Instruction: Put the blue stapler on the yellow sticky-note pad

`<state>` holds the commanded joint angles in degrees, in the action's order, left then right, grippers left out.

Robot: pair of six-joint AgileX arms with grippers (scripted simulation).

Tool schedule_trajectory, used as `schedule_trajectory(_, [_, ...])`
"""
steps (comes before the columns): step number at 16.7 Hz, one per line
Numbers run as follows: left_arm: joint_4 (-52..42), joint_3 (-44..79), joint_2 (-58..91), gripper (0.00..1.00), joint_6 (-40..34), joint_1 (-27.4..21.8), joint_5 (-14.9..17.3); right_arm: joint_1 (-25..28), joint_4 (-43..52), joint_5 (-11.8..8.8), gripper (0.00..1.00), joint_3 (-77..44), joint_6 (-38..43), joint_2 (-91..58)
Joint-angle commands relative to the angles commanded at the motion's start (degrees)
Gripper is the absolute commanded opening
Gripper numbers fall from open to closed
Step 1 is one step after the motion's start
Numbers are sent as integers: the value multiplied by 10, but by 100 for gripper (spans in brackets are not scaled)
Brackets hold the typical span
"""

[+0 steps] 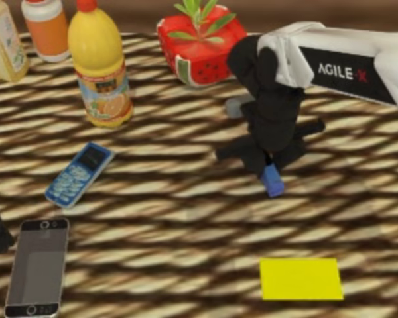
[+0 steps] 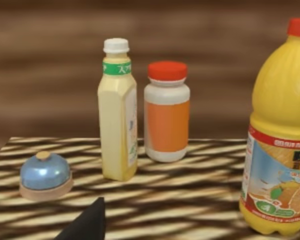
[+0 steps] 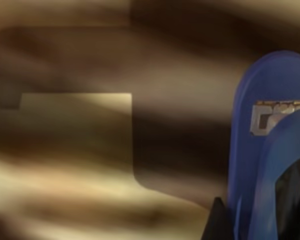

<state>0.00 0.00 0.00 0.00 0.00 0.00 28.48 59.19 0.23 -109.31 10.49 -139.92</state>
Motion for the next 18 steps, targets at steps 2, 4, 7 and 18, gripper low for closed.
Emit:
schedule_trajectory(2, [0, 0, 0, 100, 0, 0, 0, 1, 33, 0, 0, -30, 0, 5])
schedule_trajectory(4, [0, 0, 0, 100, 0, 0, 0, 2, 85, 0, 0, -67, 0, 14])
schedule_trajectory(7, [0, 0, 0, 100, 0, 0, 0, 3, 161, 0, 0, -123, 0, 29])
schedule_trajectory(18, [0, 0, 0, 100, 0, 0, 0, 11, 185, 0, 0, -130, 59, 51])
